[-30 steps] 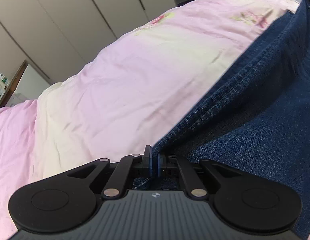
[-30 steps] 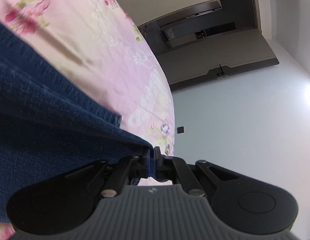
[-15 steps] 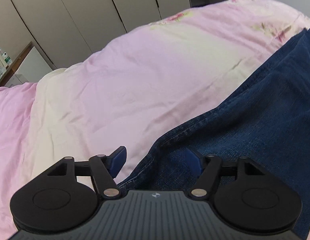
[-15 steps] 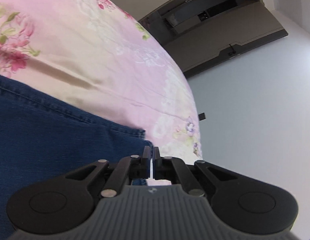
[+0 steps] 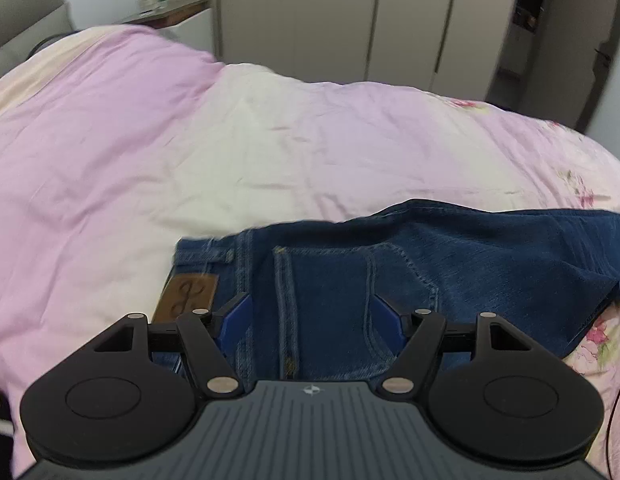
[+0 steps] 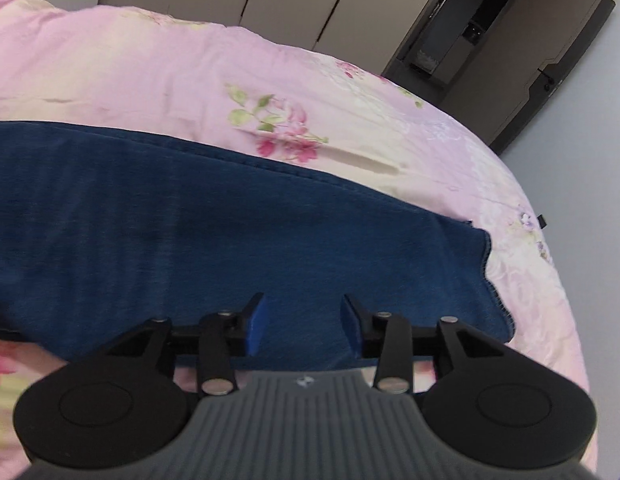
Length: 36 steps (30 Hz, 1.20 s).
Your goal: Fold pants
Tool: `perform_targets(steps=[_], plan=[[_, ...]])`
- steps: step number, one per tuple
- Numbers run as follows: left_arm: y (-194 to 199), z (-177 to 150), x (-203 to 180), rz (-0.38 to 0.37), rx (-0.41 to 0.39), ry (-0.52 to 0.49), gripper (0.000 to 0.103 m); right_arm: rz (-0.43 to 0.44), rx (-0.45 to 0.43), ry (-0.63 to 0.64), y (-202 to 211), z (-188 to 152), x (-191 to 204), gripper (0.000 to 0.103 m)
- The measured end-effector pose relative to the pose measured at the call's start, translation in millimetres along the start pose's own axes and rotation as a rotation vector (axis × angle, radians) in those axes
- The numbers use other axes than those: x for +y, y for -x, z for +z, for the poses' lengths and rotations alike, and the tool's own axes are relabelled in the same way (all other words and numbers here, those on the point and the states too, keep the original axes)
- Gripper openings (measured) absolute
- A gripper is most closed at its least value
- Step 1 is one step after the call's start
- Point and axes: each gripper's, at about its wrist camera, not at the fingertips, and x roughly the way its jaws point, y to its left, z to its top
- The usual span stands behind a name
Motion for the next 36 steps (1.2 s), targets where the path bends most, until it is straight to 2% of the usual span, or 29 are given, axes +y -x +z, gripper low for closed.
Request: perform_targets(steps=[6,10,12,15,17,20,22,24,26,27,28,31,33,35,36], plan=[[19,-55,57,-0.019,0.005,0.365,0.081,0.158,-0.044,-0.064,64,-45,73,0.044],[9,-82,92,-0.079,0.012,0.574,0.082,0.264,-0.052,-0.115,96,-68,128,0.045],[1,-89,105,-0.093,-0.009,0.676,0.082,0.319,-0.050,-0.140,106,-76,155,0.045],[-17,-93,116,-0.127,-0.018,0.768,0.083,0.377,-0.044,-0.132,118,-81,195,0.046],[-28,-94,121,-0.162,-0.034,0.813,0.084,0.421,-0.056,-0.125,126,-81,222,0.053],[-40,-91,129,-0.171,-0.061,0.827,0.083,0.493,-0.067,-0.086,138,-81,258,0.059],[-45,-89,131,-0.142,-0.064,0.788,0.062,0.528,-0.079,-0.028,144,-79,280,0.060],[-49,-84,133,-0.144,-0.052,0.772,0.050,0.546,-0.103,0.027,150,-77,301,0.060],[-50,-80,136,-0.142,-0.055,0.734,0.027,0.553,-0.138,0.069,155,-72,319,0.058],[-48,-79,135,-0.143,-0.057,0.702,0.025,0.557,-0.152,0.083,157,-70,325,0.057],[-47,-76,135,-0.144,-0.058,0.681,0.021,0.565,-0.162,0.100,158,-68,330,0.052],[-42,-68,131,-0.129,-0.069,0.625,0.018,0.571,-0.177,0.142,158,-57,346,0.033],[-38,-62,132,-0.122,-0.071,0.619,0.017,0.564,-0.191,0.151,157,-49,351,0.029],[-31,-58,135,-0.119,-0.079,0.618,0.016,0.568,-0.189,0.154,159,-43,354,0.010],[-25,-54,136,-0.118,-0.084,0.613,0.016,0.568,-0.178,0.153,161,-41,354,0.009]])
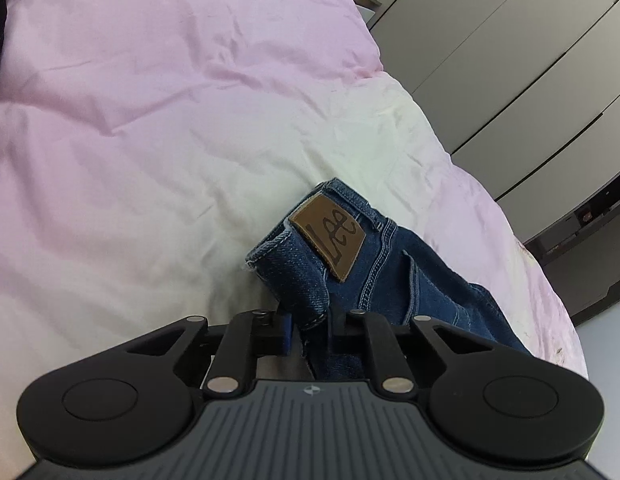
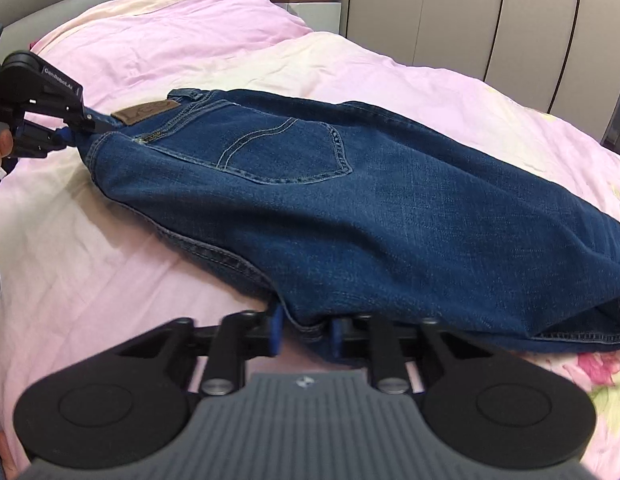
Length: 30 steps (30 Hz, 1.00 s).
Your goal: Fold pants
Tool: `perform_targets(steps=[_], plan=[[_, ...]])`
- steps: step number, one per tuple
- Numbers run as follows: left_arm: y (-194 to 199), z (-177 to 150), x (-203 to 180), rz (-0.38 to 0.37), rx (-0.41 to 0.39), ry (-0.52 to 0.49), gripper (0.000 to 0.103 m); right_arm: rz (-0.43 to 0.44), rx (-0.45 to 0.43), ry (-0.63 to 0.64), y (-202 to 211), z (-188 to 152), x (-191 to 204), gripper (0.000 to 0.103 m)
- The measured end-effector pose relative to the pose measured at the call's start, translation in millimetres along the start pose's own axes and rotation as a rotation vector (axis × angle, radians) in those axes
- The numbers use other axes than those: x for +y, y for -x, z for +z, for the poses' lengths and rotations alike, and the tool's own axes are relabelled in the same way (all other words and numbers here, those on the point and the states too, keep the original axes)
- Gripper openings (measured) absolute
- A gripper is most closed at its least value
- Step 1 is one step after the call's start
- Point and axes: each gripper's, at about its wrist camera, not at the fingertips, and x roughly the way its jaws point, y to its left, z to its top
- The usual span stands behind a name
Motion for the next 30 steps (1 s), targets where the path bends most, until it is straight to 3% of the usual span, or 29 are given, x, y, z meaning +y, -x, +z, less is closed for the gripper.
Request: perform_targets(steps=[4,8,12,15,17,19,24,26,30], plan=[[35,13,-6,0.013,-0.030,-0.053,0.015,0.043,-0.006,-0.011,35,10,0,0.006],[76,23,11,0.080,-0.051,-0.082,0.015,0.131,-0.010,-0.037,81,23,16,0.006],[97,21,53,0.214,-0.036,-0.108,0.015,0.239,0.053,-0.073,102,10,60,0.006],[92,15,87,0.296,0.010,-0.066,0.015,0.303,0.094,-0.122,98,-13,95,0.006],[84,9,108,0.316,0.052,-0.021,0.015,0.297,0.118,-0.171,90,-31,111,0.006],[77,1,113,0.334,0.051,-0.048,0.015,0.255,0.139,-0.195,82,-49,118,0.006],[68,-5,114,0.390,0.063,-0.054,0.018,0.255,0.179,-0.314,70,-66,104,0.007],[69,-1,107,0.430,0.079,-0.100,0.034,0.247,0.197,-0.337,72,-71,99,0.007],[89,5,84,0.464,0.059,-0.204,0.041,0.207,0.169,-0.398,100,-87,70,0.012]])
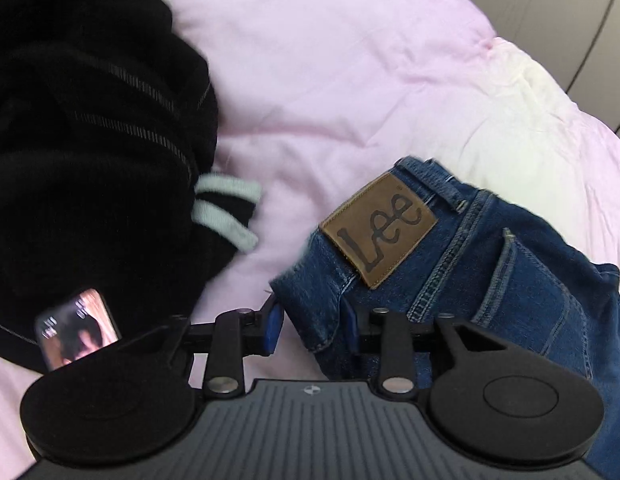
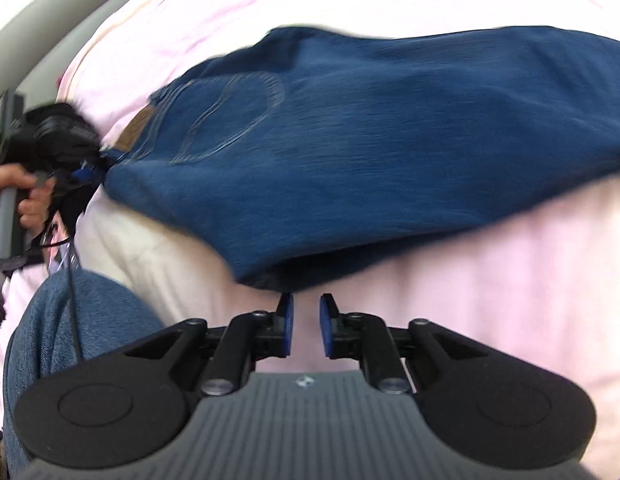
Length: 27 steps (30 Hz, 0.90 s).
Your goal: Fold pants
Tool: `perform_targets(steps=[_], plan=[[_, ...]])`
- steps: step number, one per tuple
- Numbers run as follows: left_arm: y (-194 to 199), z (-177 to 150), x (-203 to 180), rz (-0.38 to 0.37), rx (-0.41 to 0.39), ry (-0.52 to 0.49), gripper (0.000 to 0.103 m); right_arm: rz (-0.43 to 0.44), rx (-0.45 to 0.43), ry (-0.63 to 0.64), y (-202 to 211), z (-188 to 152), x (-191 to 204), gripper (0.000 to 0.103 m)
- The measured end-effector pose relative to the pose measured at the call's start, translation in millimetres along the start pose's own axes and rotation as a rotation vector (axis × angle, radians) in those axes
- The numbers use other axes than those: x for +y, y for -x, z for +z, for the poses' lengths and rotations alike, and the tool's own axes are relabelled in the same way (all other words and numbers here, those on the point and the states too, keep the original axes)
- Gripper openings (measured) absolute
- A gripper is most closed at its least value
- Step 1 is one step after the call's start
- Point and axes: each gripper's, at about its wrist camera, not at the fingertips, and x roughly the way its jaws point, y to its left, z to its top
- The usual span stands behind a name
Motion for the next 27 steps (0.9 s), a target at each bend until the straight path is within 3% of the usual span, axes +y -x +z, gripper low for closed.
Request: perform_targets(steps=[2,4,9,12,14,18,22,27], plan=[[20,0,-6,0.038,-0.049,-0.020,0.053,-0.022,-0.037,-0.028,15,0,-19,0.016],[47,-1,-18,0.022,-0.119,-0.053,0.056,-0.050,-0.071,-0.050,34,1,-38,0.023],[91,-7,-65,-0.156,-0.184,-0.189,0.056,-0.144,-0.149,-0.106,83,8,-94,0.025],[100,-9,-103,-0.288,-0.194,-0.300,0.056,-0.196,-0.187,-0.150,116,15,-140,0.026],[99,-12,-129,-0.328,-0.200,-0.395,0.059,-0.234,-0.211,-0.181,139,19,-174,0.026],[81,-17,-180,-0.335,-0.172,-0.570,0.062,-0.340,-0.234,-0.204,175,30,-233,0.032],[52,-15,-216,-0.308,-0.145,-0.648,0.063,-0.416,-0.241,-0.220,200,44,-295,0.033],[14,-9,-249,-0.257,-0.114,-0.721,0.071,-0.484,-0.248,-0.242,214,71,-368,0.036]])
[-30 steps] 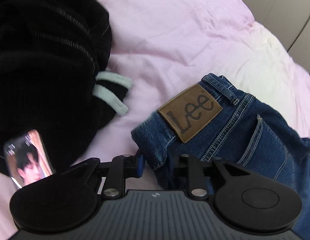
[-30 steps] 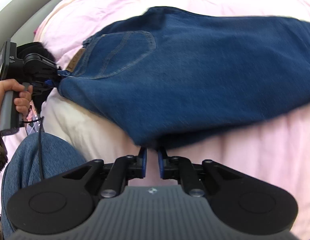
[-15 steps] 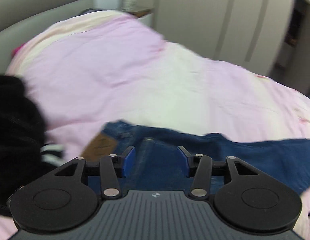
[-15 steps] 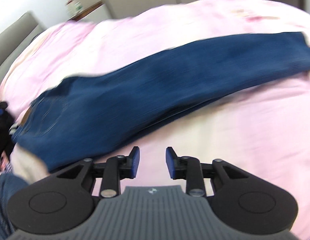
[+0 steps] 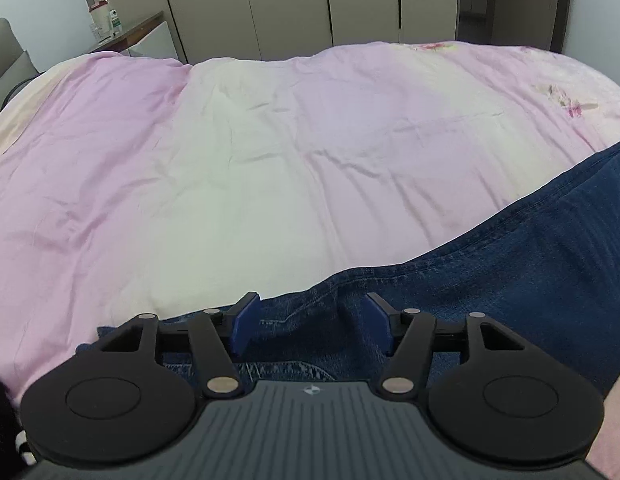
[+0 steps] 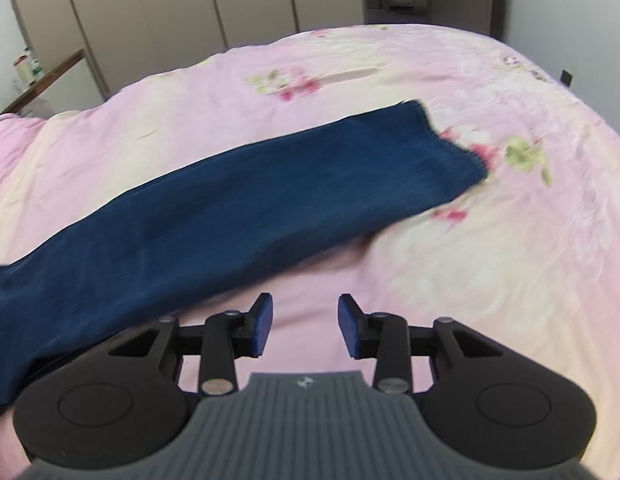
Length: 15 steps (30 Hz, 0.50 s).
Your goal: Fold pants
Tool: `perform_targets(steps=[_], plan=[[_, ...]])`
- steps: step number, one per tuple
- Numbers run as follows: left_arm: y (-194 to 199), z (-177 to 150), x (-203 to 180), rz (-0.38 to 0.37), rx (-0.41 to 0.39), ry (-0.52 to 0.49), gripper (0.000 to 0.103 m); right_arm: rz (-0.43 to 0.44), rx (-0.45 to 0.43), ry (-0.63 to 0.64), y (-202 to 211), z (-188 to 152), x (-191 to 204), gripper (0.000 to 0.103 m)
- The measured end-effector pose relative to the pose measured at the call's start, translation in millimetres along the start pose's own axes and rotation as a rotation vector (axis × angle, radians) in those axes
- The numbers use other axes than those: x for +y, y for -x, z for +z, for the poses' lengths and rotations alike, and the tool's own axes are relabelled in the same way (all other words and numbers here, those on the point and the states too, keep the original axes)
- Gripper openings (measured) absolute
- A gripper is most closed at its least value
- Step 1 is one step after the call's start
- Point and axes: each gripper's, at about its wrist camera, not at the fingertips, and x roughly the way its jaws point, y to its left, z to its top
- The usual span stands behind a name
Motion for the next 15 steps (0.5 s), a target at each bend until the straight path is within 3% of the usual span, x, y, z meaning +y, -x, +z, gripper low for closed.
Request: perform_targets(steps=[6,9,11,15], plan=[[-41,9,-10,-0.007,0.083,-0.073,0.070,-0.062,-0.039,0.007,-68,75,-44,0.045],[-56,11,-6,-0.031,0.117,-0.041,0.059,-0.080,-0.084,-0.013,-95,115,-64,0.048],[-64,12,-4,-0.049,0.140,-0.013,0.047,-0.085,-0.106,-0.024,-118,144,-73,0.049],[-77,11,-5,-0.053,0.170,0.011,0.040,-0.103,-0.098,0.049,-161,179,-88,0.056]])
